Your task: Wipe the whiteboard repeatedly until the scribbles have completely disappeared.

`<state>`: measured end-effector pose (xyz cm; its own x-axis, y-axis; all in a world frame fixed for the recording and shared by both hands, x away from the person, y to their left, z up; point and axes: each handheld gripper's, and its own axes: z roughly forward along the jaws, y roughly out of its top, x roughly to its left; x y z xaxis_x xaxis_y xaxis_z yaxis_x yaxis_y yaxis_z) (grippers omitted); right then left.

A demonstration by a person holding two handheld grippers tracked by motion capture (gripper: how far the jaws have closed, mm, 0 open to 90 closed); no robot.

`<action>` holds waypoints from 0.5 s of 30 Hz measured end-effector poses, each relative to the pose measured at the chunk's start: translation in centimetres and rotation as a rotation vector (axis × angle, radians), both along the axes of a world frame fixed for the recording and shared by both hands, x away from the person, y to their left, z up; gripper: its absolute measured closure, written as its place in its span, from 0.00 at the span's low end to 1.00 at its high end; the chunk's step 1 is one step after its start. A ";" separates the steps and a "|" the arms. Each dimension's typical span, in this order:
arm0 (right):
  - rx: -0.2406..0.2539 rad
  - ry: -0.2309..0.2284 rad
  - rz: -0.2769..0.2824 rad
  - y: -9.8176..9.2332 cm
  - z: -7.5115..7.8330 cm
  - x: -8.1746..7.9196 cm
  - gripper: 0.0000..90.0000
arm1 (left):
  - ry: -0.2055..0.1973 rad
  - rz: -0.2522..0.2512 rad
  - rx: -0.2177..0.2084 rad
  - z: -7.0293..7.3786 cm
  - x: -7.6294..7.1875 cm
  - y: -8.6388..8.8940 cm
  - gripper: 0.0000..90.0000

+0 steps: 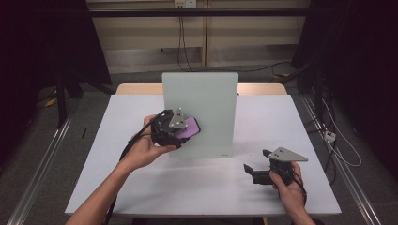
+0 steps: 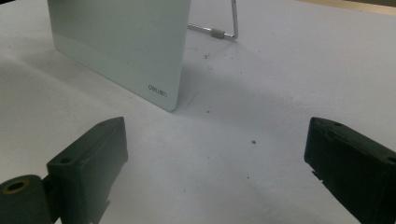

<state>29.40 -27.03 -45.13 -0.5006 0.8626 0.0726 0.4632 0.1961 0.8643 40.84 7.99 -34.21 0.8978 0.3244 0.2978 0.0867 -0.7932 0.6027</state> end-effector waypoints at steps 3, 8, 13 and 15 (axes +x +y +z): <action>0.001 0.002 0.000 -0.1 0.0 0.0 0.07 | -0.017 0.020 -0.020 0.8 0.3 0.7 0.46; 0.000 0.001 0.001 0.0 0.0 0.0 0.07 | -0.061 0.069 -0.070 2.5 0.8 2.1 0.46; 0.002 0.004 -0.002 0.0 0.0 0.0 0.07 | -0.077 0.104 -0.081 3.3 1.0 2.9 0.46; 0.000 0.004 -0.001 0.1 0.0 0.1 0.07 | -0.079 0.102 -0.070 3.2 1.0 2.8 0.46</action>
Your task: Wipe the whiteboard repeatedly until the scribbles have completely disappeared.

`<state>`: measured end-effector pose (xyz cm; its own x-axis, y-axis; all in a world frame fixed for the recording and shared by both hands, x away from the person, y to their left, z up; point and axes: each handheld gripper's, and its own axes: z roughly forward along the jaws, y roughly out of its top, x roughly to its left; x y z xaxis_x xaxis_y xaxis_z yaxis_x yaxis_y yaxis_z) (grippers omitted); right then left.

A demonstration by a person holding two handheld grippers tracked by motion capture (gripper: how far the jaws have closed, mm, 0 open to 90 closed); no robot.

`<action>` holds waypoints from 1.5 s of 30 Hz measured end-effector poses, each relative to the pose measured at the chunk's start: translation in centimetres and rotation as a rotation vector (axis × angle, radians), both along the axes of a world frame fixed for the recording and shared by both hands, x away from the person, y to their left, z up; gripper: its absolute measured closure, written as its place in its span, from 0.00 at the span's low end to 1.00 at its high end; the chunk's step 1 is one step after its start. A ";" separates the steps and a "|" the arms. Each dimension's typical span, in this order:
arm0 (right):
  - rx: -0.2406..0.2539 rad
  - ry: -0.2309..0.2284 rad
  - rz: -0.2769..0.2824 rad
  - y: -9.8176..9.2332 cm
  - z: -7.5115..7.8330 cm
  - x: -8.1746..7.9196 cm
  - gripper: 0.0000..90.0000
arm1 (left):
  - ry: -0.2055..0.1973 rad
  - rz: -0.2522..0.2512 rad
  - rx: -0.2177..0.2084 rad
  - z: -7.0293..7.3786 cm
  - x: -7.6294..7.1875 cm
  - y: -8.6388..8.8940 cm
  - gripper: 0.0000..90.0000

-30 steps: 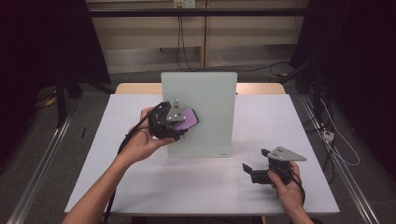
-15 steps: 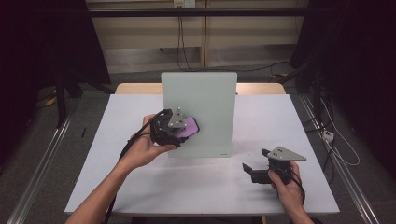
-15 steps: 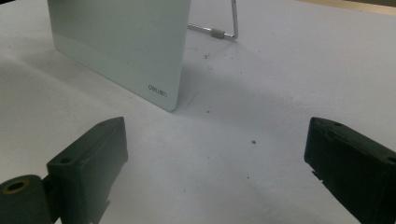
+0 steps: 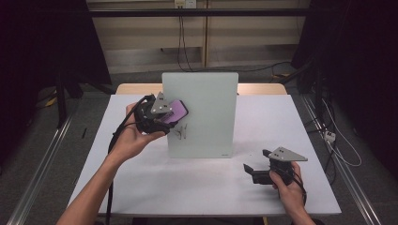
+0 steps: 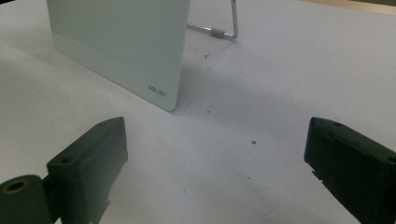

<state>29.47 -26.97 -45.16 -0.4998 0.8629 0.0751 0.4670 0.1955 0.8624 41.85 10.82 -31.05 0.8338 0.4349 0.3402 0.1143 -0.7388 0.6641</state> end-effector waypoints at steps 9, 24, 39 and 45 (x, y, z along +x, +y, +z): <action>0.001 0.000 -0.002 0.0 0.0 -0.1 0.07 | 0.021 -0.025 0.027 -1.4 -0.5 -0.5 0.46; -0.002 -0.004 0.002 0.0 0.0 -0.1 0.07 | 0.084 -0.088 0.132 -5.8 -2.2 -2.0 0.46; -0.001 -0.002 0.001 -0.1 0.0 0.0 0.07 | 0.096 -0.081 0.120 -5.4 -2.0 -2.0 0.46; -0.002 -0.006 0.002 0.0 0.1 -0.1 0.07 | 0.068 -0.060 0.064 -3.3 -1.1 -1.1 0.46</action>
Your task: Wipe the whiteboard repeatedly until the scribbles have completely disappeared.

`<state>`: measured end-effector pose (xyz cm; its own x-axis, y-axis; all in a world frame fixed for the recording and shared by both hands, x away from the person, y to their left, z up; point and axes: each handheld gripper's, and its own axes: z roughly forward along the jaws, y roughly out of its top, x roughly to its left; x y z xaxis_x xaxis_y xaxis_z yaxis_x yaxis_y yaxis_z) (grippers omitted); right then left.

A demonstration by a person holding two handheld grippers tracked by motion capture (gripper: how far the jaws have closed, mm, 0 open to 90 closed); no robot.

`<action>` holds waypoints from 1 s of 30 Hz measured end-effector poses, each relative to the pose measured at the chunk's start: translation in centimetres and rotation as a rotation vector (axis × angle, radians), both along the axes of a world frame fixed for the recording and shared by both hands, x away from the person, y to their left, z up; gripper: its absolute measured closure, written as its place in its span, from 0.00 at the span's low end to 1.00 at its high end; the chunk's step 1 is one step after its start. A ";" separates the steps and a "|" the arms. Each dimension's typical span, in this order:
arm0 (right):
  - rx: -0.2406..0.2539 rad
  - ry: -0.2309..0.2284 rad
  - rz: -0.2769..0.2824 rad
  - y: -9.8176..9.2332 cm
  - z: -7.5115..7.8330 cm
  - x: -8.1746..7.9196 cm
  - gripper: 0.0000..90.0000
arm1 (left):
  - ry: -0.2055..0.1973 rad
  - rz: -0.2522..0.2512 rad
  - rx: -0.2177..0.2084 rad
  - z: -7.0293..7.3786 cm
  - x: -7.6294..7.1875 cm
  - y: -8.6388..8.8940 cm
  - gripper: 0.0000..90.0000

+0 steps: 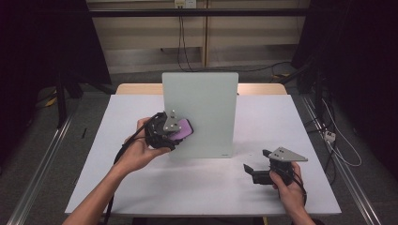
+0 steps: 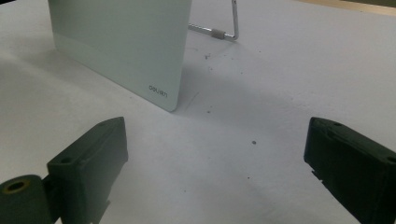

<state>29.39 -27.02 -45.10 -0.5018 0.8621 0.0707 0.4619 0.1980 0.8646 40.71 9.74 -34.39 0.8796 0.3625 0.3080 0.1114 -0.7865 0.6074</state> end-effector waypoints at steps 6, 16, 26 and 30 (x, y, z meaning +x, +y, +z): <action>0.004 0.003 -0.001 -0.1 0.0 0.0 0.07 | -0.003 0.027 -0.073 1.5 0.7 1.1 0.46; 0.002 0.007 0.000 0.1 0.0 0.1 0.07 | -0.011 0.024 -0.090 1.4 0.7 0.5 0.46; 0.005 0.004 0.002 0.0 0.0 0.0 0.07 | 0.007 -0.052 -0.028 -0.1 0.1 -2.2 0.46; 0.006 0.004 0.003 0.0 0.0 0.0 0.07 | 0.003 -0.063 -0.006 -0.3 0.0 -2.6 0.46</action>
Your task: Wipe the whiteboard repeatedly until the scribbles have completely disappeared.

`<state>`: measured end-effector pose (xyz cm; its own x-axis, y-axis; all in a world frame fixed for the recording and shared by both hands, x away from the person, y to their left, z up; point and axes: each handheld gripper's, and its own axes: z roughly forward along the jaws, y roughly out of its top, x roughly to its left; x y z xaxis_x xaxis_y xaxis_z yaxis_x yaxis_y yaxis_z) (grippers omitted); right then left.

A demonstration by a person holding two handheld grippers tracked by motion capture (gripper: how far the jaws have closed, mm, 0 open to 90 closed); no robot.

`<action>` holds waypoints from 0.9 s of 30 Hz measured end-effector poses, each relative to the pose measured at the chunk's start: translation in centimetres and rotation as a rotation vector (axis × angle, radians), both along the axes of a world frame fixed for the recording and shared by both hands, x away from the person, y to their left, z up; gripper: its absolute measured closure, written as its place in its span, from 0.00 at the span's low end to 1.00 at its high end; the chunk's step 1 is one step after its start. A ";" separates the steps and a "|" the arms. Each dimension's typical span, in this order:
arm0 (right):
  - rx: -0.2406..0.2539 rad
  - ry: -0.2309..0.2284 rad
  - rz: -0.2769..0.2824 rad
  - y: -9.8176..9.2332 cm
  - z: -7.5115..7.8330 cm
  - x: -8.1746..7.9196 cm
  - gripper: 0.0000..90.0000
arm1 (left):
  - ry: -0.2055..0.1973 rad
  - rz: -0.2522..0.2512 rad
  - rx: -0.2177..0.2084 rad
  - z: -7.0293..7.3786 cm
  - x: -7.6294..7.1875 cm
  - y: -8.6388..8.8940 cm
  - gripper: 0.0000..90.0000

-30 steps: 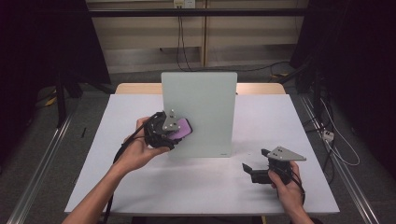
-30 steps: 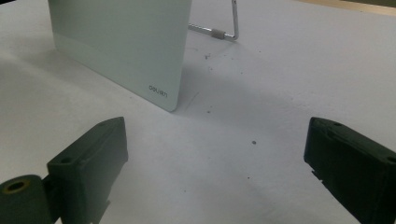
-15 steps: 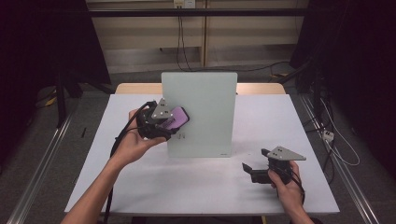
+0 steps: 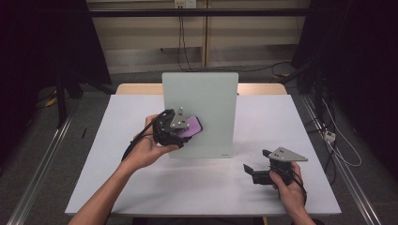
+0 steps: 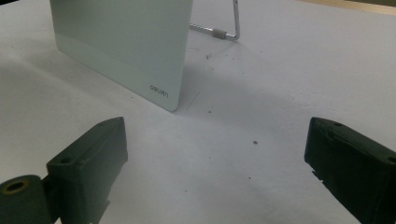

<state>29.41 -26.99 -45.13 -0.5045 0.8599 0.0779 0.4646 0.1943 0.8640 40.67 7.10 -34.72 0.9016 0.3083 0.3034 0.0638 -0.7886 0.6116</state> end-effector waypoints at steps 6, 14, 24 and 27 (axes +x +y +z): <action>-0.002 -0.003 0.002 -0.1 0.0 -0.1 0.07 | 0.028 -0.008 0.040 -1.5 -0.6 -0.2 0.46; -0.001 0.000 0.001 0.1 0.0 0.0 0.07 | 0.073 -0.030 0.069 -3.9 -1.3 -0.1 0.46; -0.003 -0.004 0.003 0.0 0.0 -0.1 0.07 | 0.098 -0.045 0.100 -5.0 -1.7 -0.6 0.46; 0.001 -0.002 0.000 -0.1 0.1 -0.1 0.07 | 0.087 -0.033 0.080 -4.7 -1.6 -0.4 0.46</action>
